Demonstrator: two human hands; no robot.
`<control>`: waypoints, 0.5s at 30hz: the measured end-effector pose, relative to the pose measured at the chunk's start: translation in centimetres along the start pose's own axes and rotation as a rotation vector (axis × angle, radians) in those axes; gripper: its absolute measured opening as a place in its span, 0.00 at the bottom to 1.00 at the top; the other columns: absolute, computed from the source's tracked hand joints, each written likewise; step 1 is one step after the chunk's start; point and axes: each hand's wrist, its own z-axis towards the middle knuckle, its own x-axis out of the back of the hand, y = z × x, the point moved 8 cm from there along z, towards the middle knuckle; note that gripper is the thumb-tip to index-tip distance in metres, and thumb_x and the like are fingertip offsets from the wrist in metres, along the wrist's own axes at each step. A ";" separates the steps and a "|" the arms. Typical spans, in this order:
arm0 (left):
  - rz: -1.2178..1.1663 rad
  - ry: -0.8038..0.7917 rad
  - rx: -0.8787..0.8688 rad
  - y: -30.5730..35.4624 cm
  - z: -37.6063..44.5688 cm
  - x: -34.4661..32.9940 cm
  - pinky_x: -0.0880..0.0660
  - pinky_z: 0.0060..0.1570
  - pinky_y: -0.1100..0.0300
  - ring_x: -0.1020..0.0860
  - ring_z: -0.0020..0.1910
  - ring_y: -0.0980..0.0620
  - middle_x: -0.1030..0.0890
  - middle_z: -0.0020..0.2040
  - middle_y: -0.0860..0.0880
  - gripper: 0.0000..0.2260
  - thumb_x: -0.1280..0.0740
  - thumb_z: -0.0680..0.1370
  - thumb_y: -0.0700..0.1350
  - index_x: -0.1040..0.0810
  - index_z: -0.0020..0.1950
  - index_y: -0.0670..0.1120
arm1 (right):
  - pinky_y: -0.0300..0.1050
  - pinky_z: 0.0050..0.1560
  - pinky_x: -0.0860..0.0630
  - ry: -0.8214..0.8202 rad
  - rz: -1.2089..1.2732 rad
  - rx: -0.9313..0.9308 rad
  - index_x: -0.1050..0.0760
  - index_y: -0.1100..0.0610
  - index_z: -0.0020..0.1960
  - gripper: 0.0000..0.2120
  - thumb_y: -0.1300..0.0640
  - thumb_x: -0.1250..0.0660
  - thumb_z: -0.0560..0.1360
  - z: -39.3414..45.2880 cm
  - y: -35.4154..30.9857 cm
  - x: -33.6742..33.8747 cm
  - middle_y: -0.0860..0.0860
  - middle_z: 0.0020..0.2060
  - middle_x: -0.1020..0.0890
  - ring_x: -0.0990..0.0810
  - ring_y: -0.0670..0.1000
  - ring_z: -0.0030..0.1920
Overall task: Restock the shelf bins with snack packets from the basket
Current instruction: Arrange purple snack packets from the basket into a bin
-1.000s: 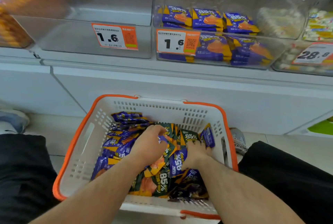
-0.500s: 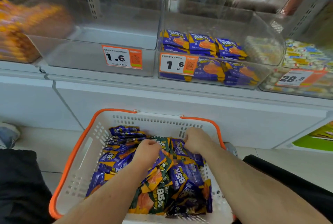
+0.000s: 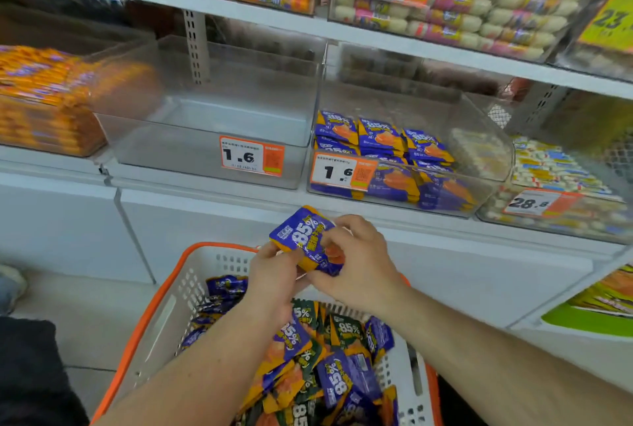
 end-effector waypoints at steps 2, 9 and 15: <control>0.034 -0.052 -0.080 1.9 -0.7 -1.2 0.22 0.31 0.58 0.17 0.41 0.47 0.14 0.43 0.46 0.12 0.38 0.78 0.31 0.19 0.51 0.46 | 0.47 0.69 0.39 0.017 -0.027 -0.052 0.25 0.48 0.57 0.28 0.39 0.26 0.62 0.4 0.1 1.5 0.48 0.68 0.33 0.38 0.50 0.71; 0.145 -0.258 -0.236 7.7 -2.1 -7.2 0.22 0.32 0.59 0.16 0.38 0.49 0.14 0.45 0.43 0.13 0.36 0.75 0.30 0.18 0.53 0.44 | 0.47 0.54 0.27 0.255 0.030 -0.040 0.28 0.49 0.54 0.25 0.44 0.25 0.61 2.3 -0.4 7.0 0.43 0.54 0.30 0.29 0.47 0.52; 0.282 -0.429 -0.295 11.8 -0.2 -14.3 0.19 0.43 0.50 0.17 0.44 0.42 0.16 0.49 0.38 0.12 0.37 0.78 0.43 0.19 0.55 0.40 | 0.46 0.49 0.26 0.514 0.113 -0.103 0.26 0.51 0.52 0.21 0.49 0.25 0.62 4.3 2.3 13.4 0.44 0.47 0.28 0.27 0.47 0.47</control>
